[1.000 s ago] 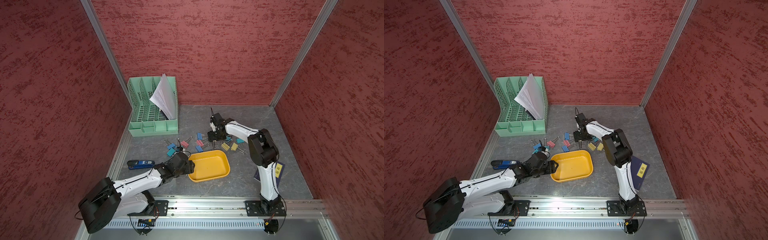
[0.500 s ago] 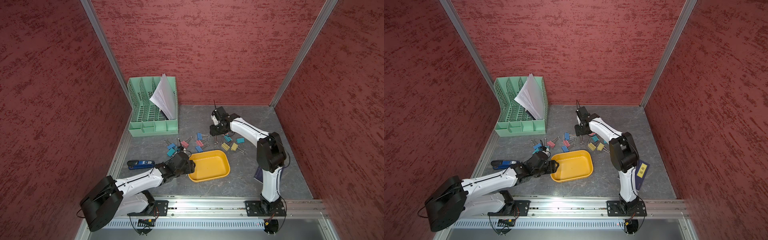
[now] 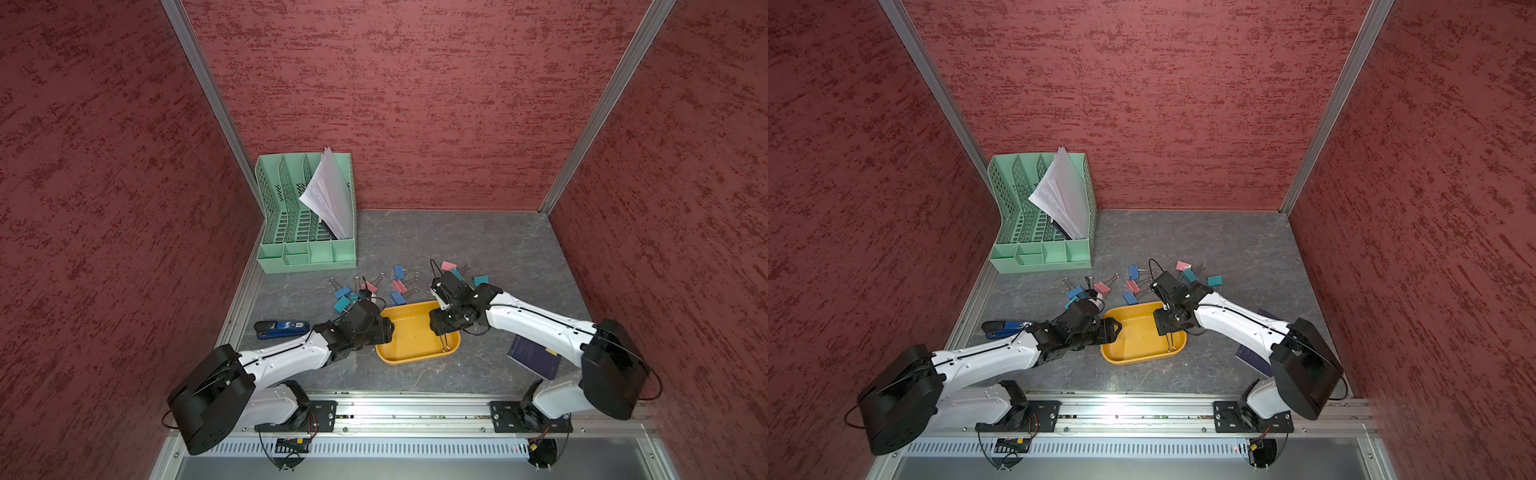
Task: Put the binder clips in the storage box
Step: Place the binder clip in the storage box, then pick up the binder clip at the center of the board.
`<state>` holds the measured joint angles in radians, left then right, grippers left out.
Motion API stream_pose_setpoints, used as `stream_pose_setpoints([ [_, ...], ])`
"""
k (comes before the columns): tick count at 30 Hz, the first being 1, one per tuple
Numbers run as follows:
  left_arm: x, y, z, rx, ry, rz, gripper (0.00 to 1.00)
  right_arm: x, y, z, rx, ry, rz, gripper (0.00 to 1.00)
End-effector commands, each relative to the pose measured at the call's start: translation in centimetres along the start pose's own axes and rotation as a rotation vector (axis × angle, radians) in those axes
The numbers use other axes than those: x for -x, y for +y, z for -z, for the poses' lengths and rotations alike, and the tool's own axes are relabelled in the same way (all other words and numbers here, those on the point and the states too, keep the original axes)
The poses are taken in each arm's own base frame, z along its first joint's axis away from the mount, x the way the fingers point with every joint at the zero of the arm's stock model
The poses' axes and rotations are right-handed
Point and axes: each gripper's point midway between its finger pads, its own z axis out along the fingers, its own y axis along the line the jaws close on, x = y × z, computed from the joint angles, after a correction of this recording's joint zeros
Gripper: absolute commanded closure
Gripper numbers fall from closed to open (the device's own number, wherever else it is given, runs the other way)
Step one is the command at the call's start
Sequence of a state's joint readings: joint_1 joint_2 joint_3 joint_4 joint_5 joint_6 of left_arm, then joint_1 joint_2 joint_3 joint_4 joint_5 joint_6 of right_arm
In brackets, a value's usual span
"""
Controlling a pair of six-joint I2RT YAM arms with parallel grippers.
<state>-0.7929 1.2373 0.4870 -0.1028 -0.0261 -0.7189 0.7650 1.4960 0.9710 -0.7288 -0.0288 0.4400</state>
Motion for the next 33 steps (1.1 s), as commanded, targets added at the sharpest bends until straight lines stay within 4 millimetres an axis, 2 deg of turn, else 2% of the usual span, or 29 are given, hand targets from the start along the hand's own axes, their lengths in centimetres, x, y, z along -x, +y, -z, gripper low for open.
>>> stream_pose_setpoints([
  [1, 1.2, -1.2, 0.0, -0.035, -0.022, -0.024, 0.28, 2.7, 0.9, 0.0, 0.015, -0.106, -0.039, 0.42],
  [4, 1.2, -1.1, -0.2, -0.030, -0.018, -0.028, 0.28, 2.9, 1.2, -0.7, 0.011, -0.088, -0.024, 0.40],
  [10, 1.0, -0.7, -0.6, -0.030, -0.012, -0.023, 0.28, 2.0, 0.1, -3.3, -0.052, -0.023, -0.039, 0.35],
  [14, 0.8, -0.3, -0.8, -0.022, -0.009, -0.023, 0.28, 2.3, 0.6, -3.4, -0.031, -0.030, -0.041, 0.23],
  [17, 0.8, -0.2, -0.7, -0.022, -0.008, -0.023, 0.28, 2.9, 1.6, -0.8, 0.028, -0.081, -0.033, 0.17],
  [18, 0.8, -0.1, -0.7, -0.019, -0.007, -0.022, 0.28, 3.2, 2.0, 0.6, 0.056, -0.111, -0.030, 0.10],
  [22, 0.6, 0.7, -0.9, -0.007, -0.002, -0.010, 0.27, 4.4, 2.4, 6.7, 0.104, -0.233, 0.009, 0.02],
  [23, 0.5, 0.9, -0.9, -0.006, 0.001, -0.007, 0.28, 4.7, 1.8, 7.6, 0.084, -0.245, 0.019, 0.02],
  [25, 0.7, 1.2, -0.9, -0.004, -0.001, -0.001, 0.27, 5.6, -1.0, 8.4, -0.012, -0.248, -0.009, 0.02],
  [30, 0.9, 1.1, -0.8, -0.013, 0.003, -0.002, 0.27, 8.1, -10.0, 7.1, -0.261, -0.201, -0.133, 0.02],
  [33, 0.9, 1.1, -1.0, -0.015, 0.009, -0.003, 0.27, 10.1, -13.3, 6.2, -0.344, -0.204, -0.128, 0.02],
])
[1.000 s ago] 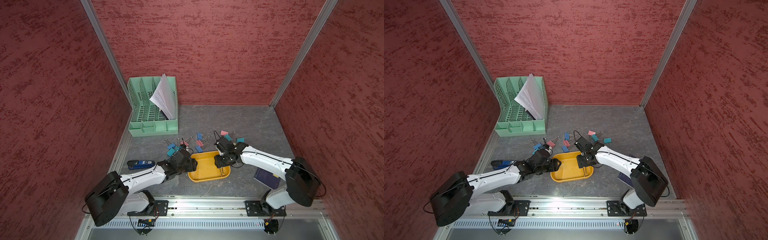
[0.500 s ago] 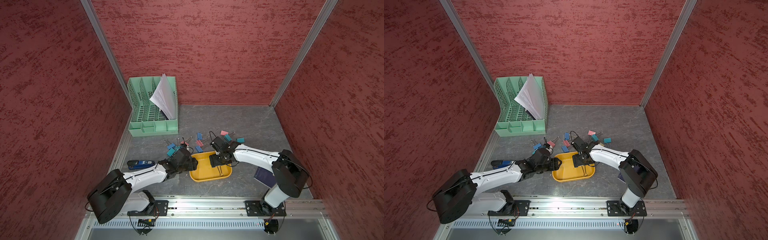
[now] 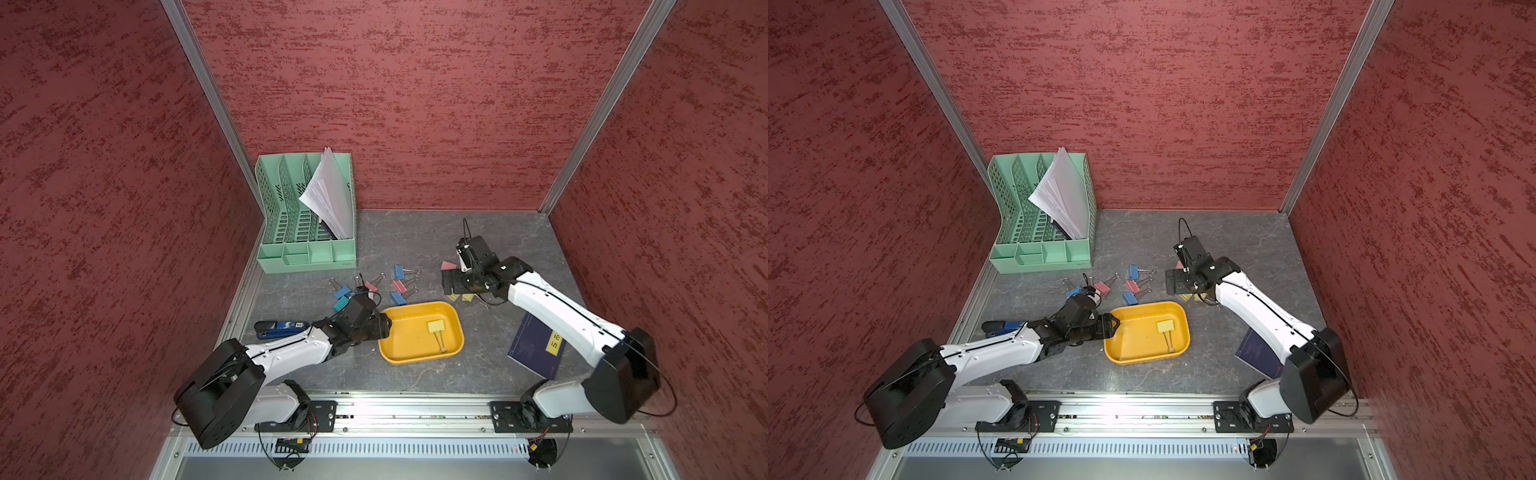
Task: Put the binder clips in the storage box
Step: Pick up the binder clip at the center of the board.
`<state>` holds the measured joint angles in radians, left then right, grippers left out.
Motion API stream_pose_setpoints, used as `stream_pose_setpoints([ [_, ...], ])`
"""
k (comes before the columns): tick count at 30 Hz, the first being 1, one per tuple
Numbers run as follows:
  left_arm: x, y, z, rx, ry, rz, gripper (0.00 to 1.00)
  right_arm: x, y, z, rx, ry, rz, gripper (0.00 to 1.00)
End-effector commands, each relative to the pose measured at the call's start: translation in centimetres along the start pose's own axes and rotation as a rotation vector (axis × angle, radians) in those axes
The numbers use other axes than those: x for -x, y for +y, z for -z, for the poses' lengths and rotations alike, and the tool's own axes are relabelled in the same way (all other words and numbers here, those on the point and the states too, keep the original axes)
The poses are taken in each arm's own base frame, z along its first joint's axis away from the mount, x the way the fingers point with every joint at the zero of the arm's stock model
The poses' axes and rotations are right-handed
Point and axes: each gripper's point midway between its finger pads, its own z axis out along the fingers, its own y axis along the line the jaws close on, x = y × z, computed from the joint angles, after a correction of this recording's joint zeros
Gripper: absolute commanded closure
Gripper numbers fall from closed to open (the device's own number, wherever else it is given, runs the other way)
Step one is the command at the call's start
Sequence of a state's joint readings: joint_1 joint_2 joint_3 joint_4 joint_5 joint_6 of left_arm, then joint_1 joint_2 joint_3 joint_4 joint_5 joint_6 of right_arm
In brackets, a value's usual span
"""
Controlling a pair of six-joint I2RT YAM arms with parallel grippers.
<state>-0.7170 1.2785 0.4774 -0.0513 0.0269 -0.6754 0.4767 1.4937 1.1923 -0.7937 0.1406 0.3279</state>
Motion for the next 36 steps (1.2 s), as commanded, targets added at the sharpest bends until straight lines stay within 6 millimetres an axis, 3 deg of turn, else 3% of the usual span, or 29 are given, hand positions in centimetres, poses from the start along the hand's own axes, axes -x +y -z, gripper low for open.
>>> stream_pose_setpoints([
  [1, 0.0, -0.1, -0.2, -0.013, 0.009, -0.016, 0.27, 1.1, -4.2, -1.9, -0.157, 0.030, 0.068, 0.02],
  [10, -0.3, -0.2, -0.5, -0.025, 0.020, -0.008, 0.26, 3.2, -7.9, -8.1, -0.103, 0.061, -0.002, 0.02],
  [15, -0.5, -0.2, -0.9, -0.025, 0.032, -0.005, 0.26, 3.5, -9.4, -9.9, -0.074, 0.068, -0.044, 0.02],
  [21, -0.6, -0.2, -1.3, -0.020, 0.041, -0.002, 0.26, 3.0, -9.8, -12.4, -0.035, 0.103, -0.064, 0.02],
  [26, -0.4, -0.2, -1.3, -0.012, 0.041, -0.003, 0.26, 2.9, -10.0, -13.7, -0.033, 0.123, -0.067, 0.02],
  [36, -0.1, -0.3, -1.2, -0.006, 0.036, -0.004, 0.26, 1.4, -11.2, -14.1, -0.066, 0.175, -0.097, 0.14],
])
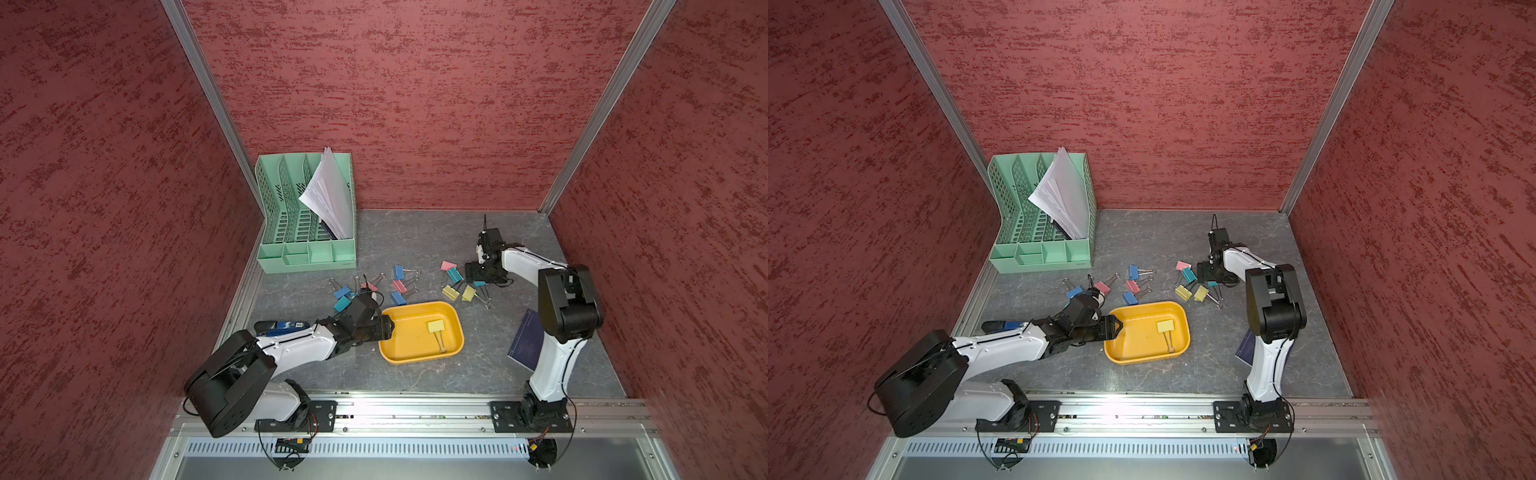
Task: Put the binder clips in the storage box
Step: Pick up the binder clip at the center of the board.
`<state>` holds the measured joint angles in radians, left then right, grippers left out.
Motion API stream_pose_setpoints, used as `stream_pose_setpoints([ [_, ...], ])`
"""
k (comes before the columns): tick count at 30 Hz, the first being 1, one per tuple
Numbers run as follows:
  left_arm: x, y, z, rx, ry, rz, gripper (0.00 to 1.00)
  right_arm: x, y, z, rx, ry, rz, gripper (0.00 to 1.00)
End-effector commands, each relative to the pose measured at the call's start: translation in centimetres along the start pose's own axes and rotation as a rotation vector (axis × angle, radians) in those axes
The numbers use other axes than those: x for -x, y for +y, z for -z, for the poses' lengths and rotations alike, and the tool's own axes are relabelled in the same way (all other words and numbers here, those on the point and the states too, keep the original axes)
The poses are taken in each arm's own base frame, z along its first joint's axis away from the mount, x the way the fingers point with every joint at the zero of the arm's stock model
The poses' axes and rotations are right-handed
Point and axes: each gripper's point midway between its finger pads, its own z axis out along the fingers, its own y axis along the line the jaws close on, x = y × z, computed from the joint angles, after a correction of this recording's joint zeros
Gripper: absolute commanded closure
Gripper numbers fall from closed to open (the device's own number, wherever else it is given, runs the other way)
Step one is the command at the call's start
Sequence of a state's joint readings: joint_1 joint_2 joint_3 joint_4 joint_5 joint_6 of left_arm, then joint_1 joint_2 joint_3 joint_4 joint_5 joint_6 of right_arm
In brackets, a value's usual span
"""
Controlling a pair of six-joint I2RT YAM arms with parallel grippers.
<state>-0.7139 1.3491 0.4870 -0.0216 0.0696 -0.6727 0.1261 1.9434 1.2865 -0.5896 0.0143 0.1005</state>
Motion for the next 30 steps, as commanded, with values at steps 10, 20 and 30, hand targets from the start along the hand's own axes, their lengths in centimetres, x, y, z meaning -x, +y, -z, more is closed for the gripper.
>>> stream_pose_setpoints([
  [10, 0.5, 0.0, -0.1, 0.008, -0.010, -0.004, 0.26, -1.3, -0.9, -0.3, -0.027, 0.030, -0.035, 0.37],
  [20, 0.4, 0.0, -0.1, 0.005, -0.011, -0.007, 0.26, 3.3, -0.3, 7.6, -0.006, -0.167, -0.059, 0.46],
  [30, 0.3, 0.1, -0.2, 0.001, -0.015, -0.005, 0.26, -1.3, 12.3, 17.6, 0.272, -0.252, 0.053, 0.45],
])
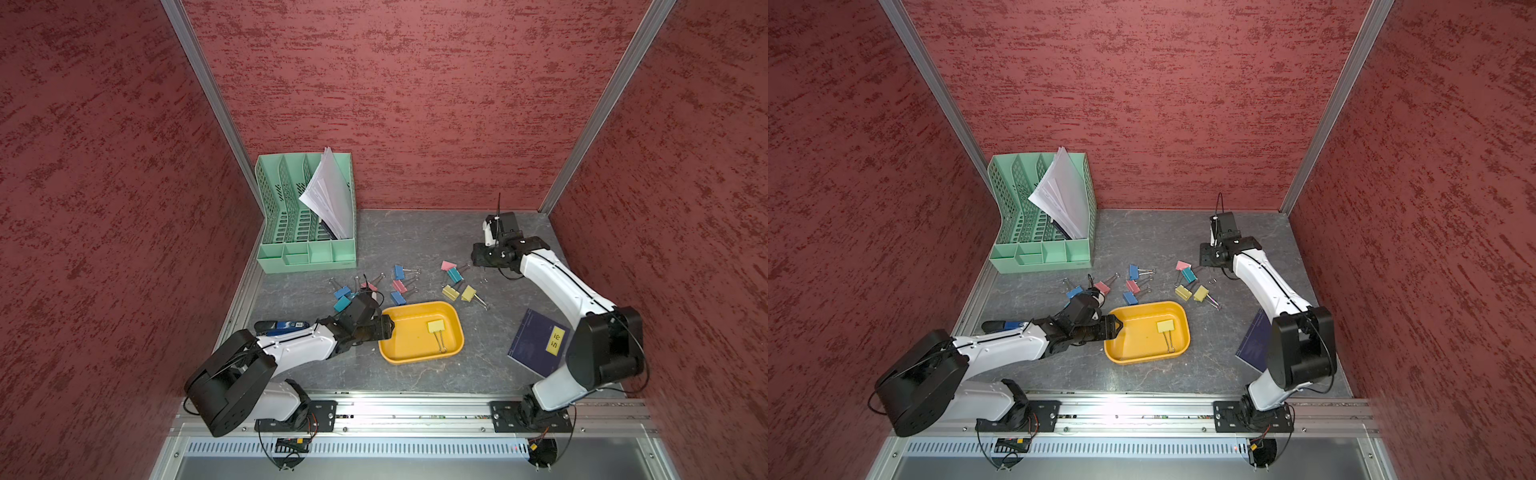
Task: Put the binder clips in the storage box
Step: Pick up the binder clip at the center of the board, then place the binder clip in the storage box.
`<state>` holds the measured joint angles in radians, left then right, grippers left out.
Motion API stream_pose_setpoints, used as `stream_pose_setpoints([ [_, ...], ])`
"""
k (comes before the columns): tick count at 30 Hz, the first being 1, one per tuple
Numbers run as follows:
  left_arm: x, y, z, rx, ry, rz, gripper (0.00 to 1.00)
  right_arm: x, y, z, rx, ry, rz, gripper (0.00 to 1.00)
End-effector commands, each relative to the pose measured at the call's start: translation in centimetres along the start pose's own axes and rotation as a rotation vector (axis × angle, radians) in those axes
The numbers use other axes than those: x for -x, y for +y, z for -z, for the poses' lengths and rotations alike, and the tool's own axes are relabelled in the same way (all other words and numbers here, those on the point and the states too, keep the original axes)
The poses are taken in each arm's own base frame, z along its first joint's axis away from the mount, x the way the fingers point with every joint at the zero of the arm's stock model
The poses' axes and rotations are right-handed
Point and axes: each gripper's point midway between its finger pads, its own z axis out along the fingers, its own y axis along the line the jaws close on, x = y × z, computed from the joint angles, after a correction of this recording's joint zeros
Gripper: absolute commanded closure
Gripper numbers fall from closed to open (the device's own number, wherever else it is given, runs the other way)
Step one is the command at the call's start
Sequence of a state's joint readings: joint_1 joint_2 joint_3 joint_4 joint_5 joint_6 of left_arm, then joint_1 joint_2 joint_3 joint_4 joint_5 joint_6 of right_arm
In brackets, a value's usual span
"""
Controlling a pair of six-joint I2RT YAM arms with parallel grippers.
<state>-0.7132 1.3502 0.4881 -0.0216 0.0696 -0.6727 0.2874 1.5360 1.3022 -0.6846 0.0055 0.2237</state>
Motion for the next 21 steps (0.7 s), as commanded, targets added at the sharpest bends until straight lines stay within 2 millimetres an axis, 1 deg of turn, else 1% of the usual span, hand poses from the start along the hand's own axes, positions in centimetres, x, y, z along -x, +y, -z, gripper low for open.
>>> stream_pose_setpoints([
  [1, 0.3, 0.1, -0.2, -0.001, -0.016, -0.005, 0.26, -3.7, 7.5, 2.5, 0.147, 0.055, 0.025, 0.45],
  [2, 0.3, 0.1, -0.2, -0.003, -0.016, -0.003, 0.26, -4.9, 9.5, 2.9, 0.173, 0.068, 0.042, 0.44],
  [3, 0.3, 0.1, -0.3, -0.003, -0.017, -0.003, 0.26, -6.1, 11.2, 3.1, 0.183, 0.079, 0.050, 0.44],
  [5, 0.2, 0.0, -0.3, -0.007, -0.014, -0.006, 0.26, -8.2, 13.7, 3.4, 0.202, 0.093, 0.055, 0.44],
  [6, 0.2, -0.1, -0.3, -0.010, -0.015, -0.008, 0.26, -9.3, 14.8, 3.4, 0.212, 0.101, 0.050, 0.44],
  [9, 0.0, -0.2, -0.3, -0.012, -0.013, -0.012, 0.26, -12.0, 16.8, 3.3, 0.222, 0.111, 0.051, 0.44],
  [11, 0.0, -0.3, -0.3, -0.015, -0.012, -0.016, 0.26, -14.0, 17.6, 2.7, 0.222, 0.133, 0.049, 0.44],
  [13, 0.0, -0.5, -0.3, -0.019, -0.013, -0.019, 0.26, -15.8, 17.9, 2.0, 0.204, 0.152, 0.057, 0.44],
  [16, -0.2, -0.5, -0.2, -0.022, -0.012, -0.020, 0.26, -18.1, 17.9, 0.5, 0.173, 0.189, 0.054, 0.43],
  [18, -0.2, -0.4, -0.3, -0.021, -0.012, -0.022, 0.26, -18.9, 18.1, -0.5, 0.177, 0.190, 0.038, 0.42],
  [21, -0.3, -0.3, -0.3, -0.020, -0.010, -0.021, 0.26, -19.0, 18.0, -1.7, 0.158, 0.169, 0.024, 0.42],
])
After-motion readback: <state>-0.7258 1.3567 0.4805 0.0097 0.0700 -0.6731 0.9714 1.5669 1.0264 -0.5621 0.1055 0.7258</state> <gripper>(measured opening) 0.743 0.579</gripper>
